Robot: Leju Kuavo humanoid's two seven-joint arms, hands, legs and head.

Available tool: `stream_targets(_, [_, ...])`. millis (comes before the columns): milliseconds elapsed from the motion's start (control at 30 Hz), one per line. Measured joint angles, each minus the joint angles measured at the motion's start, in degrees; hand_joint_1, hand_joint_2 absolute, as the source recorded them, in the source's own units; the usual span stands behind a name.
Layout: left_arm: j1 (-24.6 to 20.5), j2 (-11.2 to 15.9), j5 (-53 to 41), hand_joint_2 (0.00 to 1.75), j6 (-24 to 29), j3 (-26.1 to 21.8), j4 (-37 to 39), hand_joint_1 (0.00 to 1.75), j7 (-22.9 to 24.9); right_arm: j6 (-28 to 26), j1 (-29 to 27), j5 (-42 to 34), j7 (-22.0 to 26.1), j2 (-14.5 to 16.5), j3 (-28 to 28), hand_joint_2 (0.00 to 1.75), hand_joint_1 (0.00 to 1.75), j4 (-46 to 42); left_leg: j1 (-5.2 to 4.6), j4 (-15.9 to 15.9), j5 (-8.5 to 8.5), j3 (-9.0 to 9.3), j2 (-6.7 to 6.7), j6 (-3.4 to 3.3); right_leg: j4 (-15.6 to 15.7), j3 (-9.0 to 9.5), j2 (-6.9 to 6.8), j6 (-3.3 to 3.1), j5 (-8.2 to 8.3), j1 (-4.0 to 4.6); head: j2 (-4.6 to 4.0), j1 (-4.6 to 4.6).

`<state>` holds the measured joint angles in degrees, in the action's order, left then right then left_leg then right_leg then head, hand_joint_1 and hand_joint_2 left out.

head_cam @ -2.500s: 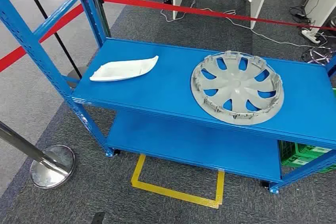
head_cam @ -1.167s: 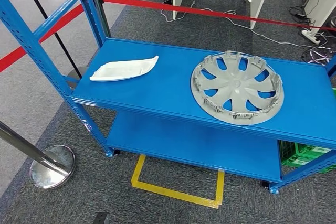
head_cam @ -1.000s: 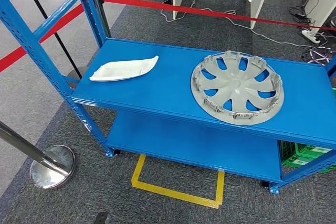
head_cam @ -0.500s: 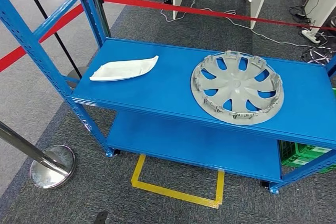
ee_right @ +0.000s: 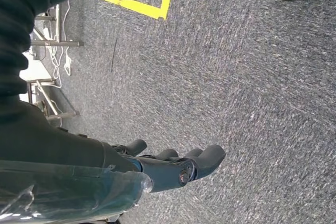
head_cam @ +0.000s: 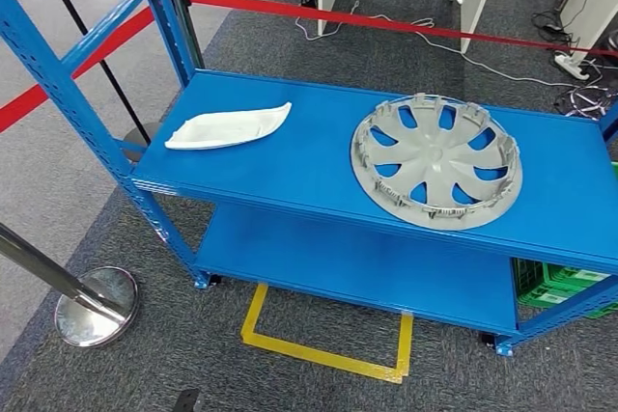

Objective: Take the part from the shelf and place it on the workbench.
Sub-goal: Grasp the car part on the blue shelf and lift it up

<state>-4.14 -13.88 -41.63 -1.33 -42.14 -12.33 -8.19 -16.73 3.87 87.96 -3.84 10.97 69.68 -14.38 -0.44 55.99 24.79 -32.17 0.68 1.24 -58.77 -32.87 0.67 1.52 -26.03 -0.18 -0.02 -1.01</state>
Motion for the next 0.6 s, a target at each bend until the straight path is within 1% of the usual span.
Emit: stream_targets(600, [0.0, 0.0, -0.4, 1.75, -0.09, 0.0, 0.0, 0.0, -0.01, -0.01, 0.01, -0.2, -0.1, 0.0, 0.0, 1.75, 0.0, 0.0, 0.0, 0.0, 0.0, 0.0, 0.0, 0.0, 0.0, 0.0, 0.0, 0.0, 0.0, 0.0, 0.0, 0.01])
